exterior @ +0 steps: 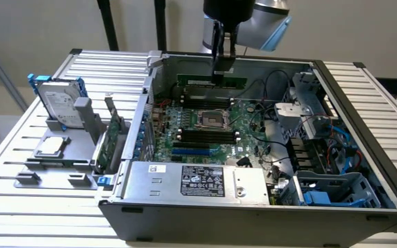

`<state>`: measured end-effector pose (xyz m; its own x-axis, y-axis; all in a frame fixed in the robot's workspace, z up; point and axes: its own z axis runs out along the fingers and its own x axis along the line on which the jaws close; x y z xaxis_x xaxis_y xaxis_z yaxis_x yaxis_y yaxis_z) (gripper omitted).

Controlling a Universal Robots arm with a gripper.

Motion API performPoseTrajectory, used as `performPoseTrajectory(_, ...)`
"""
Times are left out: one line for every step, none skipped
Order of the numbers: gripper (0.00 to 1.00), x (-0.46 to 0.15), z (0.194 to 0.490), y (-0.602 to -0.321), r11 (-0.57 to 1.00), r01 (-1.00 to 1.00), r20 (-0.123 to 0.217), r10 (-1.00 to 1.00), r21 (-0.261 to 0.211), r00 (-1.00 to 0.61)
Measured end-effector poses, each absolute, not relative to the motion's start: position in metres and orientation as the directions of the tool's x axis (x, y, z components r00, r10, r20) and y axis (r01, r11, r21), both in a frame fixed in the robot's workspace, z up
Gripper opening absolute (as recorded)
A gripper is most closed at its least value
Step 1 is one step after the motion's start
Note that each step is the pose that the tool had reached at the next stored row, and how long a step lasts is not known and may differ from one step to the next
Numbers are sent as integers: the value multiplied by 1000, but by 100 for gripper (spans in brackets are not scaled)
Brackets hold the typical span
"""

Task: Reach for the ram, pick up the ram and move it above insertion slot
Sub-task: 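Pick up the ram and move it above insertion slot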

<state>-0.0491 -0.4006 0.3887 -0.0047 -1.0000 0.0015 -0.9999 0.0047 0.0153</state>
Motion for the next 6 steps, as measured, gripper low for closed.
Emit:
performPoseTrajectory(13,-49,389,-401,5,-1000,2,-1000,15,-5)
performPoseTrajectory(13,-49,389,-401,5,-1000,2,-1000,15,-5)
performPoseTrajectory(13,-49,389,-401,5,-1000,2,-1000,15,-5)
performPoseTrajectory(13,-49,389,-401,5,-1000,2,-1000,15,-5)
performPoseTrajectory(13,-49,389,-401,5,-1000,1,-1000,15,-5)
performPoseTrajectory(13,-49,389,-401,5,-1000,2,-1000,15,-5)
